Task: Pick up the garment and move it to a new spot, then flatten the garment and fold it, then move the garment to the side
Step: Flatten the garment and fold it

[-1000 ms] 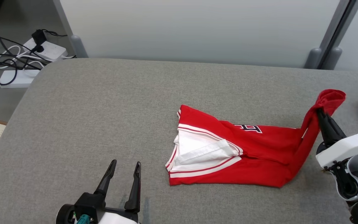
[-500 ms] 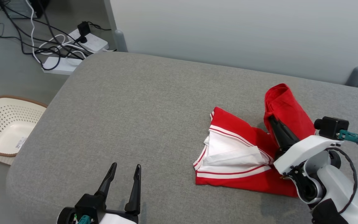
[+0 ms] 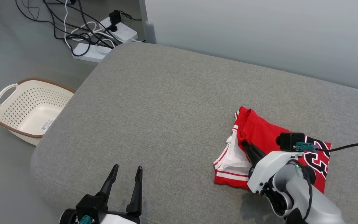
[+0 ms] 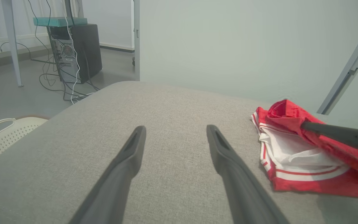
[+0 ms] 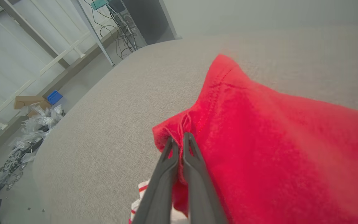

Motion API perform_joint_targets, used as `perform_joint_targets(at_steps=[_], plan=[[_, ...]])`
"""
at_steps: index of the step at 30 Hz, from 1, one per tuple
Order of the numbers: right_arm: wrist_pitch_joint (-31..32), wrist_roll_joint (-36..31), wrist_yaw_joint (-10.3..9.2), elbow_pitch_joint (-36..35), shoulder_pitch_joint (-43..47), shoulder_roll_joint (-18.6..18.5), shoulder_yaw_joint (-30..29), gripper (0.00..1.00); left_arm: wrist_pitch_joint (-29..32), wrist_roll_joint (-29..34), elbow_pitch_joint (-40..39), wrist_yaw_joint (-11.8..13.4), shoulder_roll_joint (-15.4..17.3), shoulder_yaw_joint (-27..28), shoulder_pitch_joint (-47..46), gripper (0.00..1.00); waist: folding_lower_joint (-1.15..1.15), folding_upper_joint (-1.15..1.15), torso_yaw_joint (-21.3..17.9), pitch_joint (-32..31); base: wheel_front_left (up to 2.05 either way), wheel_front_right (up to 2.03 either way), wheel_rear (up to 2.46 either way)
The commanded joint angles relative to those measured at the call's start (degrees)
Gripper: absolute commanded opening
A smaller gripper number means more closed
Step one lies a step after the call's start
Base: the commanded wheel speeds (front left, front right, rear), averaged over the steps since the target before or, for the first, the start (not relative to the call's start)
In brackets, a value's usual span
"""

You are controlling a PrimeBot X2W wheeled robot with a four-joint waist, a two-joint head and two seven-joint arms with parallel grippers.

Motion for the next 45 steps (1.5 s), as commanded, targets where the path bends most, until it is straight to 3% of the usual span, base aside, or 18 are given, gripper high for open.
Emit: perform_joint_targets(at_steps=[1, 3, 4, 7, 16, 20, 23, 28, 35, 42, 45], plan=[[-0.6, -0.9, 0.00, 0.3, -1.8, 1.2, 1.4, 0.00, -0.6, -0.3, -1.1, 0.3, 0.1, 1.6, -2.6, 1.00, 0.00, 0.00, 0.5, 0.1, 0.00, 0.00, 0.00], [-0.6, -0.9, 0.00, 2.0, -1.8, 1.7, 2.4, 0.00, -0.6, -0.3, -1.0, 0.4, 0.1, 1.5, -2.6, 1.00, 0.00, 0.00, 0.9, 0.1, 0.00, 0.00, 0.00], [-0.7, -0.8, 0.00, 2.6, -1.7, 1.8, 2.9, 0.13, -0.6, -0.4, -0.9, 0.4, 0.1, 1.5, -2.6, 1.00, 0.00, 0.00, 1.0, 0.1, 0.00, 0.00, 0.00], [-1.4, -0.1, 0.00, 3.5, -1.6, 2.1, 4.6, 1.00, -0.6, -0.4, -0.8, 0.4, 0.1, 1.4, -2.6, 1.00, 0.00, 0.00, 1.3, -0.2, 0.00, 0.00, 0.00], [-5.3, 5.7, 0.00, -0.8, -0.9, 2.1, 9.7, 1.00, -0.6, 0.2, -0.2, 0.5, 0.1, 2.2, -1.9, 1.00, 0.00, 0.00, -0.3, -2.0, 0.00, 0.00, 0.00], [-7.3, 4.0, 0.00, -0.6, -1.5, 1.9, 9.3, 1.00, -0.6, 0.4, -0.2, 0.6, 0.1, 2.7, -1.7, 1.00, 0.00, 0.00, -1.8, -2.8, 0.00, 0.00, 0.00], [-8.2, 0.9, 0.00, -0.8, -1.6, -0.3, 7.4, 1.00, -0.6, 0.6, -0.3, 0.5, 0.1, 3.2, -1.5, 1.00, 0.00, 0.00, -3.6, -3.4, 0.00, 0.00, 0.00], [-8.4, -6.5, 0.00, -7.4, 0.9, -3.8, -3.1, 1.00, -0.6, -0.4, -1.0, 0.8, 0.1, 3.9, -1.6, 1.00, 0.00, 0.00, -7.6, -3.5, 0.00, 0.00, 0.00], [-8.4, -16.8, 0.00, -17.8, 9.4, -4.7, -17.5, 1.00, -0.6, -2.5, -2.0, 1.6, 0.1, 4.5, -2.6, 1.00, 0.00, 0.00, -13.0, -3.6, 0.00, 0.00, 0.00], [-8.4, -23.1, 0.00, -27.6, 17.5, -3.3, -25.5, 1.00, -0.6, -2.7, -3.0, 2.3, 0.1, 5.2, -2.5, 1.00, 0.00, 0.00, -18.0, -4.4, 0.00, 0.00, 0.00], [-8.4, -24.4, 0.00, -30.7, 20.5, -3.3, -25.7, 1.00, -0.6, -2.7, -3.4, 2.5, 0.1, 5.3, -2.1, 1.00, 0.00, 0.00, -19.6, -4.9, 0.00, 0.00, 0.00]])
